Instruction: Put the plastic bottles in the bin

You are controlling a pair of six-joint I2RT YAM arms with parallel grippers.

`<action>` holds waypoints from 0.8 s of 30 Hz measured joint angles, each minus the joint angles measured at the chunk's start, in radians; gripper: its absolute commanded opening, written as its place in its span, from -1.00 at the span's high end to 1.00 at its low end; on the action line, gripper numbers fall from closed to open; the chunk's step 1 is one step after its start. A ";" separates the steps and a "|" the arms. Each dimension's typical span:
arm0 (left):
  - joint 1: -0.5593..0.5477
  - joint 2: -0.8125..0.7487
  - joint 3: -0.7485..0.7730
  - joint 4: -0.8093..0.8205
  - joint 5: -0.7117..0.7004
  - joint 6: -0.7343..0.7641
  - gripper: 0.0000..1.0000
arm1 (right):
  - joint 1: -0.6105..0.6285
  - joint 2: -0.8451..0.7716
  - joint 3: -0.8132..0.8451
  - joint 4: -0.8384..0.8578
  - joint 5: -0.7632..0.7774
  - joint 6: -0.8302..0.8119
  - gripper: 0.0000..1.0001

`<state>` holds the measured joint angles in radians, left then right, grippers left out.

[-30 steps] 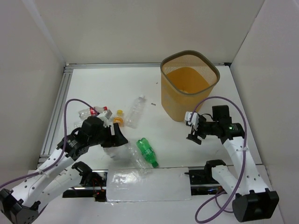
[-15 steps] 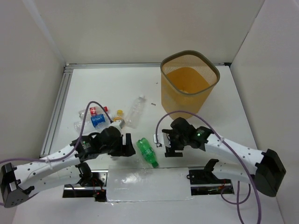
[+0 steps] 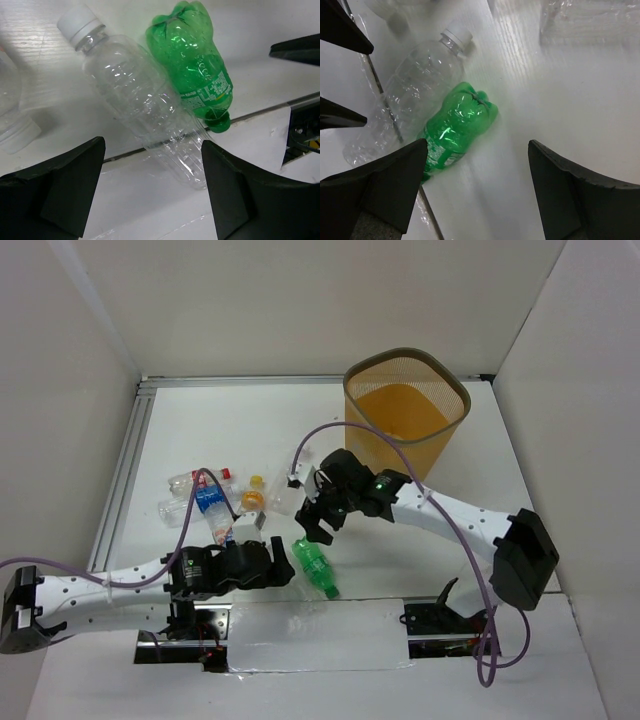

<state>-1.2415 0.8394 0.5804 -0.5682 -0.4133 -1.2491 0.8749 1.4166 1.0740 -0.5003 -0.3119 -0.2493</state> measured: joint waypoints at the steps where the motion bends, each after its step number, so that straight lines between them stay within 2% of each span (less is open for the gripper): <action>1: 0.000 -0.006 -0.007 0.000 -0.010 -0.009 -0.80 | 0.000 0.033 0.008 0.003 -0.019 0.044 -0.76; 9: 0.000 0.030 -0.013 0.003 -0.042 -0.014 -0.80 | 0.021 0.137 -0.002 0.015 -0.049 0.163 -0.76; 19: 0.000 0.045 -0.013 0.016 -0.054 -0.016 -0.80 | 0.067 0.190 -0.072 0.109 -0.006 0.244 -0.76; 24: 0.000 0.051 -0.014 0.024 -0.053 -0.015 -0.80 | 0.083 0.248 -0.100 0.142 0.048 0.275 -0.64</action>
<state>-1.2419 0.8906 0.5667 -0.5446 -0.4667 -1.2644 0.9581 1.6642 0.9741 -0.3588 -0.2638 0.0254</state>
